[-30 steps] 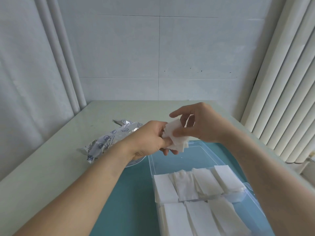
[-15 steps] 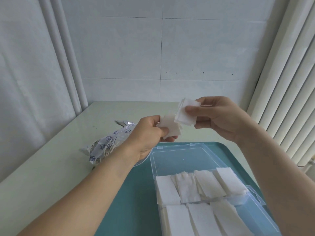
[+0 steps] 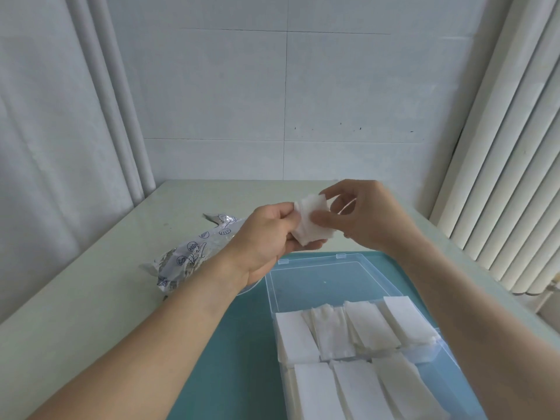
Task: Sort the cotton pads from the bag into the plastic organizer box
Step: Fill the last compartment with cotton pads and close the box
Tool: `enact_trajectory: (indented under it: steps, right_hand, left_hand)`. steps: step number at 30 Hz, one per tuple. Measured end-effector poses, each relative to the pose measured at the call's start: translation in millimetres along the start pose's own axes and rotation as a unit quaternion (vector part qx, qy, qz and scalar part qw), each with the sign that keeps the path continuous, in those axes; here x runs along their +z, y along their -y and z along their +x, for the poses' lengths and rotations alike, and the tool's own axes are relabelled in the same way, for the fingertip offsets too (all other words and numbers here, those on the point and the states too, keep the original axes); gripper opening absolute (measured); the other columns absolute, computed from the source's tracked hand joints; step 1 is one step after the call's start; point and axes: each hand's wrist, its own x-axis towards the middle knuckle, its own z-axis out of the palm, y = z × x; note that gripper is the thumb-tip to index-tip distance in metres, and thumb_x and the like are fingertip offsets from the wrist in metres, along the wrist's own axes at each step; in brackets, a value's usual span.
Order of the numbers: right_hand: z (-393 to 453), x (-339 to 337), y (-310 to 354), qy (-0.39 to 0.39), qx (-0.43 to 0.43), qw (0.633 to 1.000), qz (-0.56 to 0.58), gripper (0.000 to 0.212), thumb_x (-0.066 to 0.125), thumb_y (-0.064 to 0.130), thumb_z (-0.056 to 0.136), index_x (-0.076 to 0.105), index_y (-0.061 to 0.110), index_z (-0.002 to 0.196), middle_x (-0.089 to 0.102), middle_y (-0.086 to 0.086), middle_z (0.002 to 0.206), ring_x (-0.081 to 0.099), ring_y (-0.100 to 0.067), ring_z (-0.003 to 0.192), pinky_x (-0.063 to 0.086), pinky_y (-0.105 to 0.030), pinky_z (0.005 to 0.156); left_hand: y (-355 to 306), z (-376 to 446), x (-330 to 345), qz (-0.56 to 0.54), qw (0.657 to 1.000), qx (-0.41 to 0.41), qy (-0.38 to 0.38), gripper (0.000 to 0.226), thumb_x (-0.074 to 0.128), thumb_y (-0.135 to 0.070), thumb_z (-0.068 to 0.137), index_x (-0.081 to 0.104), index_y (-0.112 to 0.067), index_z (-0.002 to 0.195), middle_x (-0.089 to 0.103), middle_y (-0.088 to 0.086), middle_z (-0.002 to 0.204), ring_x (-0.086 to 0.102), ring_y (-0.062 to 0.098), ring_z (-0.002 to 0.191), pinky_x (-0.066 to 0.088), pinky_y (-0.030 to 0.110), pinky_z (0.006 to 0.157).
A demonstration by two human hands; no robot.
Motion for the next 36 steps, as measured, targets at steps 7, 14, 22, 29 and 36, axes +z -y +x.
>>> enact_trajectory:
  steps: [7, 14, 22, 29, 36]
  right_hand:
    - [-0.9, 6.4, 1.7, -0.030, 0.072, 0.996, 0.050, 0.026, 0.082, 0.038, 0.081, 0.067, 0.017, 0.086, 0.073, 0.000, 0.072, 0.065, -0.010, 0.050, 0.052, -0.022, 0.052]
    - [-4.2, 7.8, 1.6, 0.054, 0.114, 0.967, 0.223, 0.025, 0.083, 0.020, 0.081, 0.072, 0.003, 0.096, 0.077, -0.011, 0.080, 0.074, -0.028, 0.071, 0.062, -0.045, 0.080]
    - [0.2, -4.9, -2.6, 0.020, 0.099, 0.975, 0.196, 0.045, 0.094, 0.022, 0.063, 0.069, 0.014, 0.099, 0.076, -0.001, 0.076, 0.064, -0.019, 0.061, 0.055, -0.037, 0.072]
    - [0.7, -1.5, -2.1, 0.024, 0.049, 0.980, 0.191, 0.013, 0.086, 0.016, 0.078, 0.075, 0.010, 0.080, 0.071, 0.000, 0.067, 0.062, -0.010, 0.056, 0.054, -0.023, 0.058]
    - [3.2, -4.8, -4.3, 0.020, 0.069, 0.981, 0.180, 0.012, 0.082, 0.018, 0.082, 0.074, 0.010, 0.081, 0.071, -0.002, 0.070, 0.063, -0.010, 0.060, 0.054, -0.025, 0.057]
  left_hand:
    - [2.5, 4.8, 0.7, -0.096, 0.991, -0.031, -0.085, 0.023, 0.047, -0.006, 0.102, 0.067, 0.001, 0.111, 0.071, 0.023, 0.109, 0.072, 0.036, 0.095, 0.060, 0.043, 0.082]
    - [5.6, 4.6, -1.4, 0.067, 0.991, 0.055, -0.099, 0.020, 0.057, -0.008, 0.097, 0.076, -0.015, 0.099, 0.076, 0.010, 0.101, 0.069, 0.019, 0.089, 0.057, 0.030, 0.078]
    - [0.4, 2.5, -12.6, 0.114, 0.990, 0.078, -0.034, 0.030, 0.069, -0.004, 0.089, 0.066, -0.005, 0.119, 0.075, 0.017, 0.096, 0.073, 0.030, 0.076, 0.060, 0.029, 0.070]
    - [1.6, 1.1, -14.2, 0.065, 0.996, 0.059, 0.024, 0.054, 0.075, 0.002, 0.076, 0.059, -0.005, 0.127, 0.071, 0.023, 0.107, 0.072, 0.035, 0.082, 0.058, 0.031, 0.070]
    - [2.1, 3.3, -15.8, 0.086, 0.993, 0.076, 0.001, 0.042, 0.065, 0.006, 0.087, 0.058, -0.001, 0.128, 0.070, 0.027, 0.101, 0.073, 0.035, 0.076, 0.059, 0.031, 0.067]
